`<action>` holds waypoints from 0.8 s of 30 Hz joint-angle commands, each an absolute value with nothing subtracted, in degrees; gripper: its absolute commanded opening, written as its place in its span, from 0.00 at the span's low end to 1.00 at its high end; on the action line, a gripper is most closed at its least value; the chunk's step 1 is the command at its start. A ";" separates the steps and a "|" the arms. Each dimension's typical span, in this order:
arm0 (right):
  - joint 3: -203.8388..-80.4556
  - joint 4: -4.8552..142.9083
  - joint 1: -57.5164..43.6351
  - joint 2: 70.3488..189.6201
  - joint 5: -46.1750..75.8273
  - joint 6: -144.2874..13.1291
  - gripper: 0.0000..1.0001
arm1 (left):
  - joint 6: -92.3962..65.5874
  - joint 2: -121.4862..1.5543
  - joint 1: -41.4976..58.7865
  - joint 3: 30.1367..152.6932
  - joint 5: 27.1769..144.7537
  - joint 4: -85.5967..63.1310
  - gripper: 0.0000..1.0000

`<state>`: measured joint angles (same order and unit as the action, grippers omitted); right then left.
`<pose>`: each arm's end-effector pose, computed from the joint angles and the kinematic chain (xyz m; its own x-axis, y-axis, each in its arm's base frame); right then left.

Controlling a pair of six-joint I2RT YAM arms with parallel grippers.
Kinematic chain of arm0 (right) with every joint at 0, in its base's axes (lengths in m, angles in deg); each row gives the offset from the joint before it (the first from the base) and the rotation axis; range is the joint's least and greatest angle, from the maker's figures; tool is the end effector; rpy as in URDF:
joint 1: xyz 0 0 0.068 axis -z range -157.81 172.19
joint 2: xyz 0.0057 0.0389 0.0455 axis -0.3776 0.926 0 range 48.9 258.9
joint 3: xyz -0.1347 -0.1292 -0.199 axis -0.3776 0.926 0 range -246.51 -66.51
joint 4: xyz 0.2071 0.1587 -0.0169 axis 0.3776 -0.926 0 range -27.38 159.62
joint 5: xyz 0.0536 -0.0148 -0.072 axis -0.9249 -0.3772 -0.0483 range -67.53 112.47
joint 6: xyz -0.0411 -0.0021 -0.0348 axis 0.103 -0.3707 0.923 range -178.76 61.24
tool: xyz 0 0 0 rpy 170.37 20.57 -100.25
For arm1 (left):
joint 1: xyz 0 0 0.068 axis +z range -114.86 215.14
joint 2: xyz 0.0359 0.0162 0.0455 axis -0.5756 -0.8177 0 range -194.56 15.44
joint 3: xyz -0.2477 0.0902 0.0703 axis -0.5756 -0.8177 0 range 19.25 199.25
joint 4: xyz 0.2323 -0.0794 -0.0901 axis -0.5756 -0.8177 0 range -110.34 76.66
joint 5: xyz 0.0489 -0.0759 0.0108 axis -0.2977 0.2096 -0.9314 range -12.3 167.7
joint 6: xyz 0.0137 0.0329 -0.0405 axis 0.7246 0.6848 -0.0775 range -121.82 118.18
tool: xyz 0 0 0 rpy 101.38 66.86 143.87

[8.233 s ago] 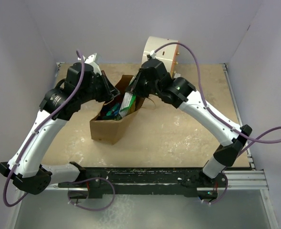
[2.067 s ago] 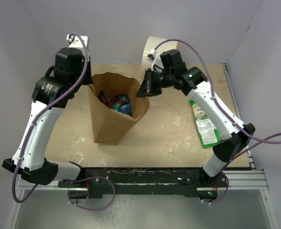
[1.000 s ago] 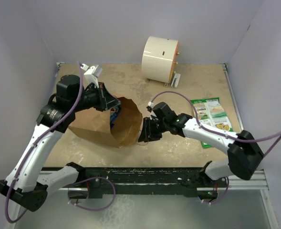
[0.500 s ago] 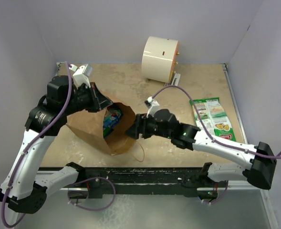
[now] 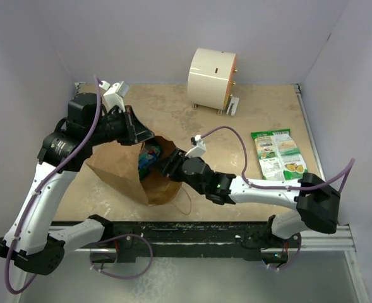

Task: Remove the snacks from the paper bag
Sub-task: Take out the snack from the paper bag.

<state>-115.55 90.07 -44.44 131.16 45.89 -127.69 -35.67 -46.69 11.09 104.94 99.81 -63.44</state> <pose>0.1425 0.2938 0.2676 -0.6740 0.5987 -0.4327 -0.1657 0.4483 0.8784 0.1708 -0.0909 0.4520 -0.7204 -0.2434 -0.6494 0.3417 0.6902 -0.6378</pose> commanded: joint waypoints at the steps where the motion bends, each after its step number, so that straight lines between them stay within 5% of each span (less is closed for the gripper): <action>1: -118.19 103.22 -45.55 135.07 54.75 -127.70 0.57 | -35.03 -46.14 11.15 108.25 102.83 -63.48 0.00; 13: -125.42 114.48 -47.92 149.00 63.90 -127.92 0.50 | -36.18 -45.99 11.15 107.95 105.40 -62.21 0.00; 24: -135.86 110.94 -46.31 158.36 67.52 -132.77 0.57 | -36.29 -46.70 11.14 108.33 105.68 -64.86 0.00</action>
<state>-132.18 110.26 -47.57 157.78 62.50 -129.70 -35.52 -46.86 11.09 105.72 103.62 -65.96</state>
